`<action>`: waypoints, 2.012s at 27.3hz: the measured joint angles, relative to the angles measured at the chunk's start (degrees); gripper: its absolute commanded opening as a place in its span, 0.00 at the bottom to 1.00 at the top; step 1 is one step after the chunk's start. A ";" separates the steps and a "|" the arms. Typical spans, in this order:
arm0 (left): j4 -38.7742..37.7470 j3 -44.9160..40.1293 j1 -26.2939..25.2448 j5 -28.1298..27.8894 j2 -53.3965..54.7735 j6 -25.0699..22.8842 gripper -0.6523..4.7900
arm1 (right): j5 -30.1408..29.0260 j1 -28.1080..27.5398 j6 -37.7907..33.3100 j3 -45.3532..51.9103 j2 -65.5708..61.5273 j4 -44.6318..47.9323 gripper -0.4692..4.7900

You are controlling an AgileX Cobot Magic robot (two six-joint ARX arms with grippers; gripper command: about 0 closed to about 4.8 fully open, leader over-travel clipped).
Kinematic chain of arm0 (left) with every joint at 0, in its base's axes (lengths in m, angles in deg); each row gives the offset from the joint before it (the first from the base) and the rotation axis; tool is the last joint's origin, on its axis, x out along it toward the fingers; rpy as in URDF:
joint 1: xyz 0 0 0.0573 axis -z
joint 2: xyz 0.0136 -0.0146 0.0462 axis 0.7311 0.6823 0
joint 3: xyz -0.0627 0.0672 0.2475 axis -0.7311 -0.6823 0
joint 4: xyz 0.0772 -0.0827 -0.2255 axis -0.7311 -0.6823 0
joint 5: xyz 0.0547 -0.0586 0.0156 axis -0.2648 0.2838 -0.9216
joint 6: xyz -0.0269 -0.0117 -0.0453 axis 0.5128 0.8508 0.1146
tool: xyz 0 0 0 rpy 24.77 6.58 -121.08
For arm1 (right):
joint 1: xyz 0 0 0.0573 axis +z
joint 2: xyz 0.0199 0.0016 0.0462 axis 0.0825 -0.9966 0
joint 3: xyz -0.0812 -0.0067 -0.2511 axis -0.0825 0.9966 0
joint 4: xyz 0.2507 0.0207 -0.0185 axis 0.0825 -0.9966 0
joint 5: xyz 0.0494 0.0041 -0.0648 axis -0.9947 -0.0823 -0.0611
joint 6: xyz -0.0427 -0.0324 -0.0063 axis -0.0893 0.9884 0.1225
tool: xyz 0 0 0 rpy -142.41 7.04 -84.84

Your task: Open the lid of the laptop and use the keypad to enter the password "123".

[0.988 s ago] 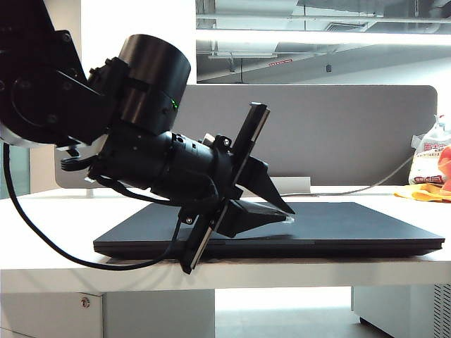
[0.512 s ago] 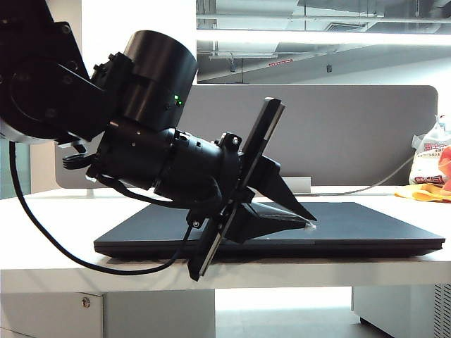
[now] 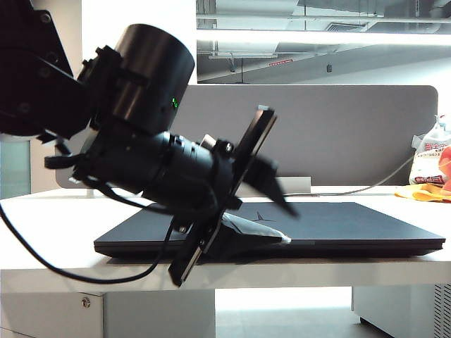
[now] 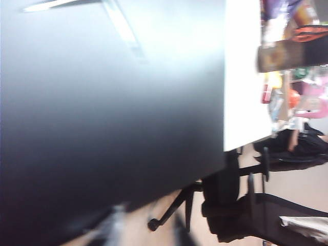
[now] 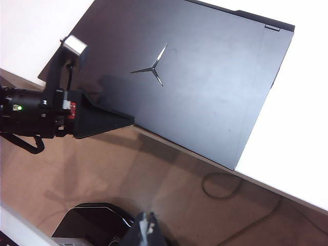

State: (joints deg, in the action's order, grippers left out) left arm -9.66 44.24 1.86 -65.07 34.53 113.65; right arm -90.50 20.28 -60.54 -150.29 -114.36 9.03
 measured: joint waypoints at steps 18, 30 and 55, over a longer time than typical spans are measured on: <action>0.59 0.13 0.74 -2.89 -0.20 5.09 0.52 | -1.18 0.00 0.20 0.00 5.14 0.50 0.08; -5.03 -2.23 6.38 -6.25 0.55 7.34 0.58 | -1.16 0.00 0.15 0.00 5.09 0.44 0.08; 1.77 -0.96 1.75 -4.72 0.57 8.76 0.51 | -1.16 0.00 0.15 0.00 5.07 -0.55 0.08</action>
State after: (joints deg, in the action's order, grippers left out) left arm -7.89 43.28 3.61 -69.79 35.10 122.41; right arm -91.66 20.28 -60.39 -150.29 -109.29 8.48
